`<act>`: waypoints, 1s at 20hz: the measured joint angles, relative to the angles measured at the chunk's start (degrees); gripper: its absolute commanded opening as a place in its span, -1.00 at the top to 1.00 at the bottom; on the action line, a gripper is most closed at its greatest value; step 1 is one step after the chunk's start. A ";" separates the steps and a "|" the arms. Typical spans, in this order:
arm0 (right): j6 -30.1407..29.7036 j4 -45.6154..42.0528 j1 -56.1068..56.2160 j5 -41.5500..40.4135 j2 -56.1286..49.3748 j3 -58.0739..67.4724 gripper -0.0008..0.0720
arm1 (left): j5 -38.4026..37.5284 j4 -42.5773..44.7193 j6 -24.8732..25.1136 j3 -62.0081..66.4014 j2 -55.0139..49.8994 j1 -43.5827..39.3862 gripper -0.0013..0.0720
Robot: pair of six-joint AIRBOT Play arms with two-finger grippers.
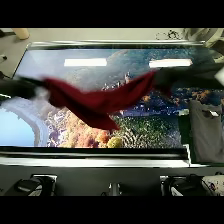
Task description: Fold the shirts.
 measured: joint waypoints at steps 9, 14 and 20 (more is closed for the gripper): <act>9.92 -17.51 0.07 12.15 16.11 8.39 0.92 | -1.18 15.85 -3.87 16.61 6.82 5.64 0.89; 10.36 -17.05 0.09 23.23 10.16 -9.07 0.92 | 1.40 19.23 -4.09 8.46 -0.83 5.95 0.89; 17.29 -6.08 0.04 -5.57 -0.92 -39.63 0.92 | 11.87 18.82 -9.01 -4.24 -21.66 6.03 0.74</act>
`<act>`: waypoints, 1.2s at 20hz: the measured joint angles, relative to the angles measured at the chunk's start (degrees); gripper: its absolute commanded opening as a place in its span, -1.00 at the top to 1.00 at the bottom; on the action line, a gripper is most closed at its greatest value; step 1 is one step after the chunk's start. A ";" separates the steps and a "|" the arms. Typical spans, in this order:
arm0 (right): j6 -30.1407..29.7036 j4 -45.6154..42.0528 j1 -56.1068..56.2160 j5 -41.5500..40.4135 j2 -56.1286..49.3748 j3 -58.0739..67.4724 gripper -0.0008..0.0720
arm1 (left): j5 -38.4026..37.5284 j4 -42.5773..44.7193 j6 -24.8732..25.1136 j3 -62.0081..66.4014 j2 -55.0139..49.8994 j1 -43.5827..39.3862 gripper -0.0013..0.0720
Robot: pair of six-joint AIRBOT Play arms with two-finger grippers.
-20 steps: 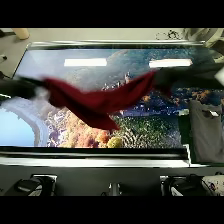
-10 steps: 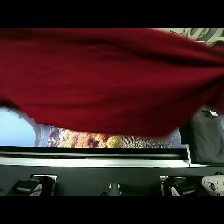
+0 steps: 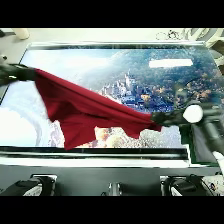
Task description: Fold the shirts.
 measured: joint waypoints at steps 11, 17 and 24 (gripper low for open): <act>-1.16 15.52 0.00 -15.85 -7.89 -6.01 0.92 | -19.96 -13.05 5.35 1.33 -13.42 11.56 -0.83; -4.46 16.11 0.00 -13.00 -7.89 -6.05 0.92 | -18.84 -30.34 11.08 -25.05 -8.02 17.44 -0.67; -5.18 16.24 0.02 -12.11 -7.85 -5.79 0.92 | -5.55 -50.38 14.88 -35.43 -11.69 9.44 0.91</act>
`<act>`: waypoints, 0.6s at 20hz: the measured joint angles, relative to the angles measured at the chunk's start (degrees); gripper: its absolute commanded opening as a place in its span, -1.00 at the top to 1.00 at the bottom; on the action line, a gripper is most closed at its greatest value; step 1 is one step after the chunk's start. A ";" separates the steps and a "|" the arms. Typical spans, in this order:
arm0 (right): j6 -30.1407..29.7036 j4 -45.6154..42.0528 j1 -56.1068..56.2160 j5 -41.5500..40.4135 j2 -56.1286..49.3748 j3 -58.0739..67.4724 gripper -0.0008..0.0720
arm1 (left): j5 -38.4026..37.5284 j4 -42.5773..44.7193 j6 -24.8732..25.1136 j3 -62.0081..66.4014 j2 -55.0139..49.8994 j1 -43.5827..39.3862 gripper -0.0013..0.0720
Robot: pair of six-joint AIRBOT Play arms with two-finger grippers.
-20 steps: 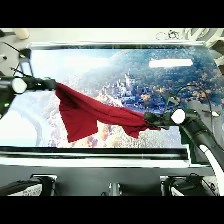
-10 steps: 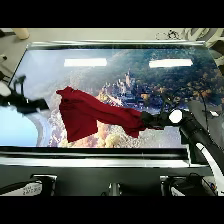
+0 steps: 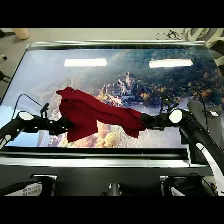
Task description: Fold the shirts.
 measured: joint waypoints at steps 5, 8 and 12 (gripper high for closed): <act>-4.76 -4.20 0.00 3.98 2.93 9.90 0.92 | 4.04 -5.95 7.65 8.57 4.87 -1.36 0.90; -5.90 -13.51 0.09 8.02 7.52 26.29 0.92 | 4.92 -6.19 11.23 24.02 17.77 1.33 0.90; -1.11 -22.32 0.11 12.76 14.78 46.77 0.92 | 9.60 2.36 8.26 46.10 34.27 8.02 0.90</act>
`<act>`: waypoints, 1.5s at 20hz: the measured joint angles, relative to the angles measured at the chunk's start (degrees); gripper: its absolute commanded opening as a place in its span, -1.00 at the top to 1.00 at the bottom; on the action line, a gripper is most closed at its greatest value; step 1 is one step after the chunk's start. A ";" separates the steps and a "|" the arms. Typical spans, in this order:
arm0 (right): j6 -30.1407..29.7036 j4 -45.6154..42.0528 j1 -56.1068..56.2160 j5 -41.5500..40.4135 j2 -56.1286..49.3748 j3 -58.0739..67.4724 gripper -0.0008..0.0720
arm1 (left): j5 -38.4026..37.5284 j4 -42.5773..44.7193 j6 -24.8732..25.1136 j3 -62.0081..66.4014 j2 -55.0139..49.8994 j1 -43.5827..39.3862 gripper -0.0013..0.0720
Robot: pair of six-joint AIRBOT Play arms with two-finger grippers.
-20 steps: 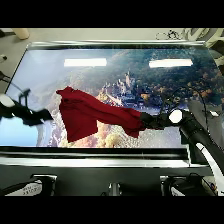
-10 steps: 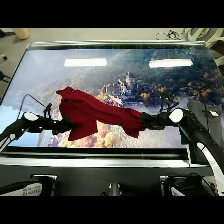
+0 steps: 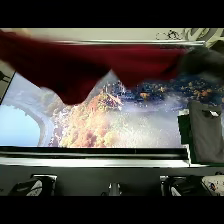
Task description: Fold the shirts.
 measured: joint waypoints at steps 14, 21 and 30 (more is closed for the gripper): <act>7.21 3.15 -0.04 23.78 -1.95 -23.93 0.92 | -9.35 11.87 -6.73 -10.91 8.39 6.69 0.89; 7.87 13.88 -0.15 -10.82 -19.98 -41.55 -0.67 | 4.35 6.95 -5.05 -37.20 -1.18 -4.92 0.89; -2.84 19.74 -5.99 4.26 -23.12 -27.47 -0.87 | 4.09 6.38 2.25 -37.20 -5.05 -6.12 0.89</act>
